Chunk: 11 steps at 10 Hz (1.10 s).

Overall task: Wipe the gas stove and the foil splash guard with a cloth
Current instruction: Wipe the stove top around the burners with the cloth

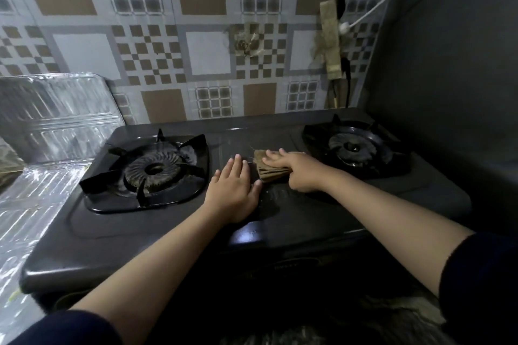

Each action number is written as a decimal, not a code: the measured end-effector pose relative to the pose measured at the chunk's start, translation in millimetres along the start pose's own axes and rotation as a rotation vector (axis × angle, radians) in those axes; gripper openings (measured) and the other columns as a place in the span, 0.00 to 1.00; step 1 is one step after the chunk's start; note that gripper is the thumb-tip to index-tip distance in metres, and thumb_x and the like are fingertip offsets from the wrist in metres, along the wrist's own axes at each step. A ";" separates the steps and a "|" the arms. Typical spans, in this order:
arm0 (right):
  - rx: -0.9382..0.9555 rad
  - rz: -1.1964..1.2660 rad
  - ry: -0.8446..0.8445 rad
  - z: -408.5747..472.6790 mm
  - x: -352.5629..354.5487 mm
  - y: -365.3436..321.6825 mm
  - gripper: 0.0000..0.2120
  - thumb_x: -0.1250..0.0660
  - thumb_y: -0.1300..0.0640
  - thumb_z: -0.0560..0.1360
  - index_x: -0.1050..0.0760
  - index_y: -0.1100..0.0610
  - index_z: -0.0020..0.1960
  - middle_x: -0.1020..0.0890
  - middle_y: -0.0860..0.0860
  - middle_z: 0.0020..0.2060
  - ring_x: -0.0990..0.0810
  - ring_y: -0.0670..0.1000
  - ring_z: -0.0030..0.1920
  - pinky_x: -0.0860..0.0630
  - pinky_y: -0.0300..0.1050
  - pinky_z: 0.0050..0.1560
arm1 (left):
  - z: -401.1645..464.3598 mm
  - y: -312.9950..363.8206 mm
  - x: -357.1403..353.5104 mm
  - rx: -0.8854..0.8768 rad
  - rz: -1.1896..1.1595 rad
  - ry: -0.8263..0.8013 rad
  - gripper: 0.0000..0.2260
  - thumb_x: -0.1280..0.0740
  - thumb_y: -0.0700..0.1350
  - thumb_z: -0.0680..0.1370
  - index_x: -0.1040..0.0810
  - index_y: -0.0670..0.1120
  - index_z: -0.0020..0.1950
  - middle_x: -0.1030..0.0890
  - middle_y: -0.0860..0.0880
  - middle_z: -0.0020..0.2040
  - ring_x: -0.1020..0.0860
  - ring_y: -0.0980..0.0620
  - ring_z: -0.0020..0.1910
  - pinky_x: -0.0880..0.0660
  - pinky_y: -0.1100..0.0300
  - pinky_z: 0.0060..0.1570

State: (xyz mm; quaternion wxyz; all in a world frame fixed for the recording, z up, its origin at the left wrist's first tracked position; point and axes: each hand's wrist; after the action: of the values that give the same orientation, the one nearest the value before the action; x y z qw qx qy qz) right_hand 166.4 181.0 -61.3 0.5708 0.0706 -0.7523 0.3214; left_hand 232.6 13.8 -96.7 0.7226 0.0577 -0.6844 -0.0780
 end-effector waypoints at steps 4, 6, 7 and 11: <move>-0.095 0.040 0.055 -84.5 -31.2 -17.8 0.45 0.46 0.76 0.64 0.40 0.44 0.74 0.45 0.39 0.76 0.52 0.45 0.77 0.53 0.53 0.77 | 0.3 -1.7 -2.1 -0.024 -0.017 -0.016 0.31 0.52 0.58 0.81 0.51 0.42 0.78 0.54 0.44 0.79 0.54 0.46 0.78 0.53 0.47 0.75; -0.108 -0.015 0.066 -116.1 -38.7 -24.7 0.45 0.47 0.78 0.65 0.41 0.43 0.75 0.47 0.38 0.76 0.53 0.42 0.77 0.59 0.49 0.77 | -4.4 0.1 -1.2 -0.041 -0.021 -0.051 0.31 0.53 0.59 0.81 0.53 0.41 0.79 0.55 0.43 0.79 0.55 0.46 0.78 0.54 0.48 0.75; -0.084 -0.013 0.114 -125.4 -42.5 -22.2 0.45 0.47 0.78 0.65 0.39 0.44 0.74 0.44 0.38 0.75 0.51 0.41 0.76 0.60 0.42 0.73 | -6.7 -0.5 -1.2 -0.039 -0.020 -0.051 0.32 0.53 0.59 0.81 0.53 0.41 0.79 0.55 0.43 0.79 0.55 0.46 0.78 0.54 0.48 0.75; -0.096 0.193 0.089 -147.2 8.5 -4.6 0.26 0.46 0.63 0.65 0.20 0.48 0.56 0.16 0.49 0.55 0.20 0.51 0.59 0.26 0.52 0.64 | -4.3 -2.5 -5.7 -0.026 -0.009 -0.003 0.32 0.51 0.59 0.81 0.51 0.41 0.78 0.54 0.43 0.79 0.54 0.46 0.78 0.52 0.47 0.74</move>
State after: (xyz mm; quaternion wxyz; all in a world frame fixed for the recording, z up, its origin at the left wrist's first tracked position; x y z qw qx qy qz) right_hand 285.5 262.6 -30.9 0.5730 -0.0441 -0.7439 0.3410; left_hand 236.6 12.3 -103.0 0.7221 0.0511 -0.6839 -0.0904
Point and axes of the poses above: each hand's wrist, its own z-axis towards the middle knuckle, its own x-axis out of the back of the hand, y = z × x
